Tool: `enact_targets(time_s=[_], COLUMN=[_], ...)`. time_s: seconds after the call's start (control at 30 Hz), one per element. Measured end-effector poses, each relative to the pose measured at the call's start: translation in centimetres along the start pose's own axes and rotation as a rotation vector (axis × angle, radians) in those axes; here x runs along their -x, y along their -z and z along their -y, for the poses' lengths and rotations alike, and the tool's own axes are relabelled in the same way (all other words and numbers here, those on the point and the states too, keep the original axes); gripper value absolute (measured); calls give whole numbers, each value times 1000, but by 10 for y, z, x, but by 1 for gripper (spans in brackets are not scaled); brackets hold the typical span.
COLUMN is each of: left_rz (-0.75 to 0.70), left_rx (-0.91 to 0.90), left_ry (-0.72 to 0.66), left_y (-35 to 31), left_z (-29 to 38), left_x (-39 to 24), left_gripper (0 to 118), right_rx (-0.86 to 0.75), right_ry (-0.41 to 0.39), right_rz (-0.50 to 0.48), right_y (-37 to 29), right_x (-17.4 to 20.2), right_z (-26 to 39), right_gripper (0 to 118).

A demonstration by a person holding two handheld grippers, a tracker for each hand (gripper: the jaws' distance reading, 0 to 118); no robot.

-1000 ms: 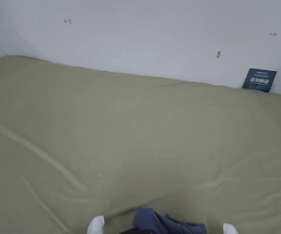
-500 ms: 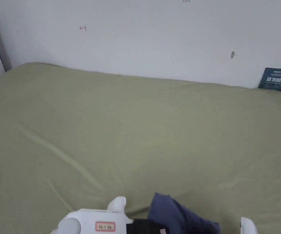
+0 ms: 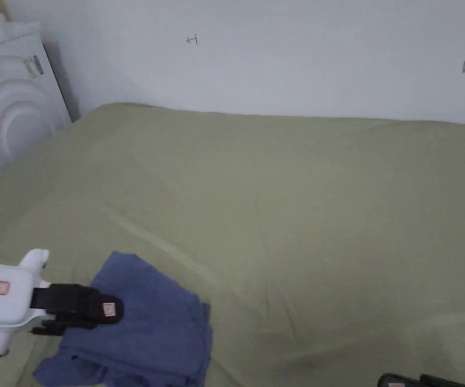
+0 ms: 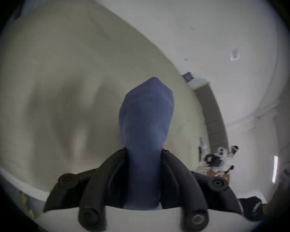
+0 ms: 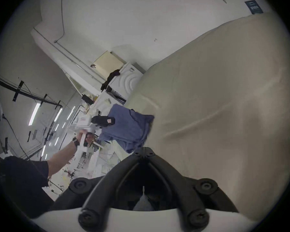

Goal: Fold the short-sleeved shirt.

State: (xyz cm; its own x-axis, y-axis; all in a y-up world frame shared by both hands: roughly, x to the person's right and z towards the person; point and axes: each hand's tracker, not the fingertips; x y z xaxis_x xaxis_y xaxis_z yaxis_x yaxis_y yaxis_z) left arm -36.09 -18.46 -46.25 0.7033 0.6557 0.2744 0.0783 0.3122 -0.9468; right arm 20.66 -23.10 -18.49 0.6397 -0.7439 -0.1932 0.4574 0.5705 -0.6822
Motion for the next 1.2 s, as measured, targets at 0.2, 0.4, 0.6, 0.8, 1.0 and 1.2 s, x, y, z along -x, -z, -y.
enact_targets(time_s=[0.2,0.4,0.6,0.8,1.0,1.2], left_rz=[-160,-183,-438,-563,-468,-290], left_rx=[19,-14,-304,-658,-1031,-878], left_ry=[-166,-247,-31,384,507,580], left_y=[-59,-57,-144,-150,-51,36], left_z=[-4,13,2,29,114,160], left_x=[129,142,43,-100,-249,-341], left_gripper=[25,58,82,21,0,0], right_rx=[37,20,-121,-197,-441,-614], right_ry=[49,70,-26,-385,-546,-642], right_rz=[44,77,152,612,835,951], right_y=[22,6,-48,-82,-102,-113], right_x=[4,17,46,105,167,201], right_z=[25,36,9,-38,-67,-50], right_gripper=[1,1,2,2,2,2])
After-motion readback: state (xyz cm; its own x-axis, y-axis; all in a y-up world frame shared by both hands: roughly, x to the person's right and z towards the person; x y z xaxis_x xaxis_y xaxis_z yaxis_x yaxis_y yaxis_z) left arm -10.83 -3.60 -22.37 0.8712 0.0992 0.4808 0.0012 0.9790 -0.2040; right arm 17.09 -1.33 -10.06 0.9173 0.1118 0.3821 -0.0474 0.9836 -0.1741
